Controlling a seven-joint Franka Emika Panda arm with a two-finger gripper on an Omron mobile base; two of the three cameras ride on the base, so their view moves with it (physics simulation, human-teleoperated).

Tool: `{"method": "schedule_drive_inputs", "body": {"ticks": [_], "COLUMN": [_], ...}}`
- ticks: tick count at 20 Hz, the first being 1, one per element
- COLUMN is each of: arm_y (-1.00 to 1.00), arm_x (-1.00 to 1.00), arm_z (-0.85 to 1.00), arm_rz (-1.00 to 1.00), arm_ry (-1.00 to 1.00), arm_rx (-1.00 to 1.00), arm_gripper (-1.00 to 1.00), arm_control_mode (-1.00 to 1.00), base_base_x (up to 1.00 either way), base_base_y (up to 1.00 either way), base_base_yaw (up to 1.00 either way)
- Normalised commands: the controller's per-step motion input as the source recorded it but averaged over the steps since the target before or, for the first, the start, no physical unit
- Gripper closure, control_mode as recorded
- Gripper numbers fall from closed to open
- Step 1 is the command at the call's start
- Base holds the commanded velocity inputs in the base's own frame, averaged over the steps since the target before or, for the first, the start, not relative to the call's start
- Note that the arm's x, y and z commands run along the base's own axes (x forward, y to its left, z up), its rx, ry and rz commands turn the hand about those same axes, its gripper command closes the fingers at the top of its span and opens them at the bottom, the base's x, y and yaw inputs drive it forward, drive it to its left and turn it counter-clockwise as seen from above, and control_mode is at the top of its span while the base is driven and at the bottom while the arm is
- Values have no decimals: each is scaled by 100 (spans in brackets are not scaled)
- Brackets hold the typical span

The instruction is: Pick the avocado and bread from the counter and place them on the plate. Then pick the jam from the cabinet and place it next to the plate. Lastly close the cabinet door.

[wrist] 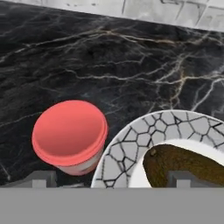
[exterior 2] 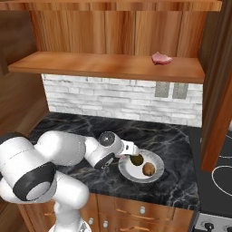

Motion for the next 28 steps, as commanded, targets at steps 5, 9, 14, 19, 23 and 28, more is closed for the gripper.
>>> {"method": "schedule_drive_inputs", "body": {"ticks": [5,9,14,19,23,28], "arm_y": [0,0,8,17,30,27], "arm_x": [-34,-41,-76,-69,-44,-30], "arm_z": [0,11,35,38,31,55], "arm_rz": [0,0,0,1,0,0], "arm_ry": [-2,-3,-7,-6,-2,-2], "arm_rx": [0,0,0,0,0,0], "arm_gripper": [-100,-100,-100,-100,-100,-100], "arm_control_mode": [-100,-100,-100,-100,-100,-100], "base_base_x": [0,0,0,0,0,0], "base_base_y": [0,0,0,0,0,0], "base_base_yaw": [0,0,0,0,0,0]}}
